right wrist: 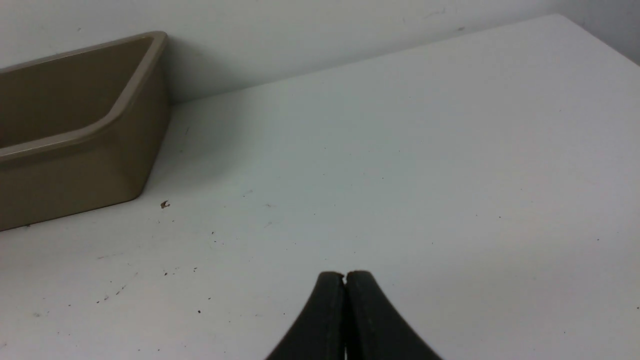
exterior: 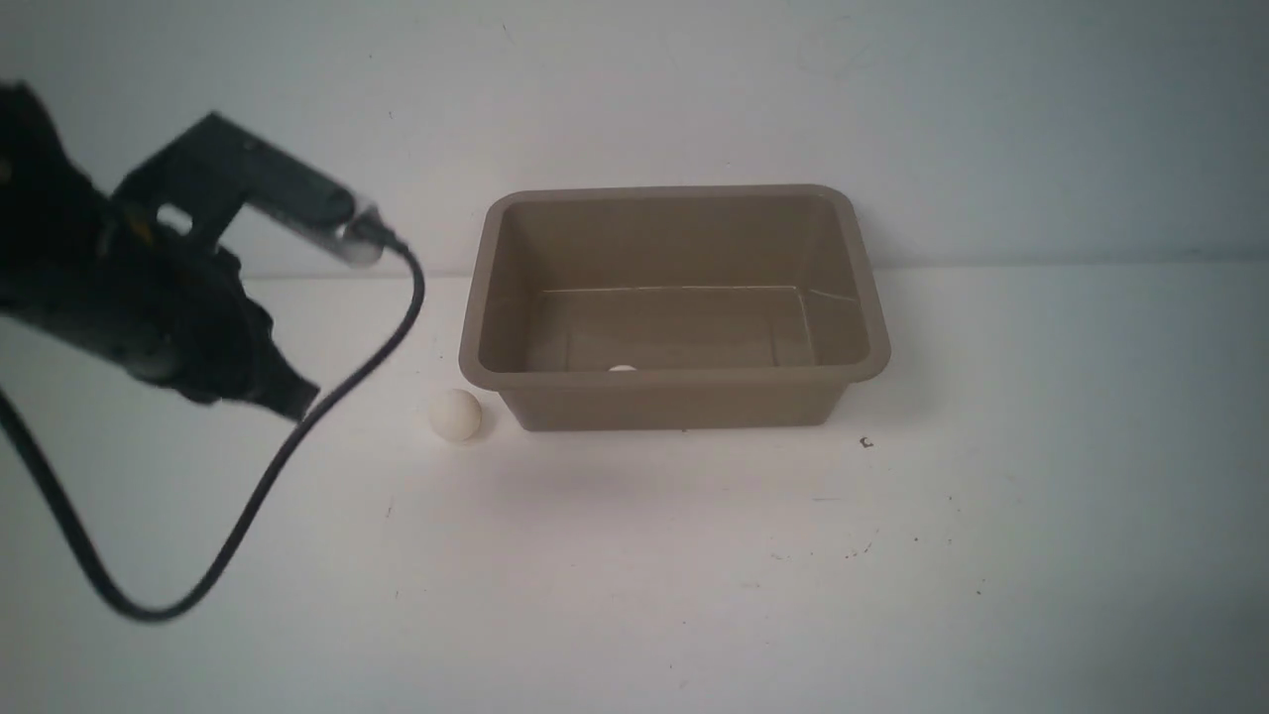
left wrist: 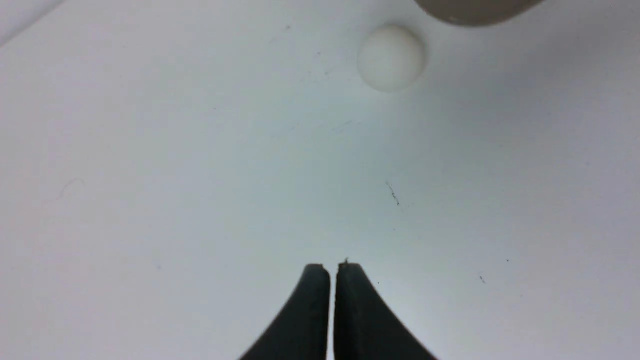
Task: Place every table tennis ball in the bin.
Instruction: Use the left arm to clamp the table tennis ball closest to it
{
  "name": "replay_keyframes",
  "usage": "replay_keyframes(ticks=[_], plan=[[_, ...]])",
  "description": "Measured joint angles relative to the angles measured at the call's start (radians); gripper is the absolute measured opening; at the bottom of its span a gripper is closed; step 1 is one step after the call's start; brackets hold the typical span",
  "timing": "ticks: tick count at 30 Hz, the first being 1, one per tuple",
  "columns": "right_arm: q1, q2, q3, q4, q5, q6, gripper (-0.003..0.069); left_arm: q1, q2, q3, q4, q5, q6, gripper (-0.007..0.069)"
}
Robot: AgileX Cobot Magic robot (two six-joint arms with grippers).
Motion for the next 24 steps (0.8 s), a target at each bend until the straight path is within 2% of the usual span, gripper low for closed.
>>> replay_keyframes(ticks=[1,3,6,8,9,13,17,20,24], plan=[[0.000,0.000,0.000,0.000,0.000,0.000,-0.0015,0.012,-0.003,0.089,-0.048,-0.105,0.063,-0.0001],[0.000,0.000,0.000,0.000,0.001,0.000,-0.0015,0.017,0.000,0.159,-0.113,-0.220,0.117,-0.0001],[0.000,0.000,0.000,0.000,0.001,0.000,-0.0015,0.018,0.024,0.214,-0.224,-0.341,0.219,-0.0001],[0.000,0.000,0.000,0.000,0.001,0.000,-0.0015,0.018,0.069,0.220,-0.346,-0.409,0.314,-0.0001],[0.000,0.000,0.000,0.000,0.001,0.000,-0.0015,0.018,0.069,0.220,-0.346,-0.409,0.321,-0.0001],[0.000,0.000,0.000,0.000,0.001,0.000,-0.0015,0.018,0.177,0.192,-0.580,-0.405,0.480,-0.0001],[0.000,0.000,0.000,0.000,0.001,0.000,-0.0015,0.018,0.255,0.129,-0.746,-0.347,0.589,0.0024],[0.000,0.000,0.000,0.000,0.001,0.000,-0.0015,0.018,0.293,0.075,-0.828,-0.324,0.653,0.0063],[0.000,0.000,0.000,0.000,0.001,0.000,-0.0015,0.018,0.327,0.026,-0.875,-0.316,0.695,0.0142]])
